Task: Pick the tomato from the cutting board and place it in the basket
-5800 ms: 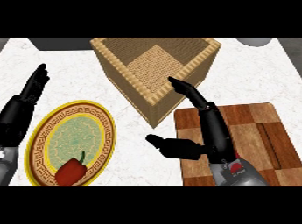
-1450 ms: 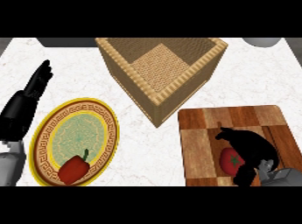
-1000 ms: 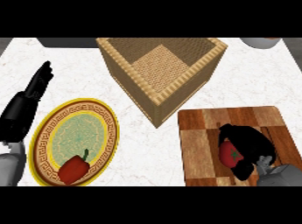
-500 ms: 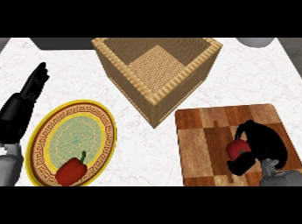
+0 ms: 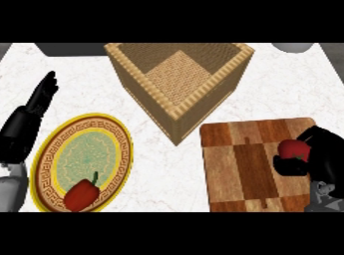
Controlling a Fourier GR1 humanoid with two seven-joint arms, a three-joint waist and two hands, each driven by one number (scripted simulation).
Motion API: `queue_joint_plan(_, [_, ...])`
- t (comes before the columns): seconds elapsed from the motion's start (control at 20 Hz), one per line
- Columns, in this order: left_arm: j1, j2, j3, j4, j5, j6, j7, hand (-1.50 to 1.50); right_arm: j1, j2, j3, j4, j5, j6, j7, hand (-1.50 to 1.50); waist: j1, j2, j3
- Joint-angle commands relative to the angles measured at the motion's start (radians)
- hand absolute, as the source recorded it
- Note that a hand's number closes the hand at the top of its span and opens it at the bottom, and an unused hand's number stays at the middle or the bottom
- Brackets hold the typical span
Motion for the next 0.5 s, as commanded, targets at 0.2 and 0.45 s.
queue_joint_plan(0.2, [-0.010,0.003,-0.004,-0.026,0.000,-0.007,0.027,0.00,-0.214,0.086,-0.029,-0.281,0.048,-0.168,0.030,1.50,0.027,0.002,0.003])
queue_joint_plan(0.45, [-0.044,-0.003,0.000,0.020,-0.004,-0.009,0.008,0.00,-0.474,0.075,-0.022,-0.338,0.065,0.032,0.112,1.50,0.026,0.008,0.001])
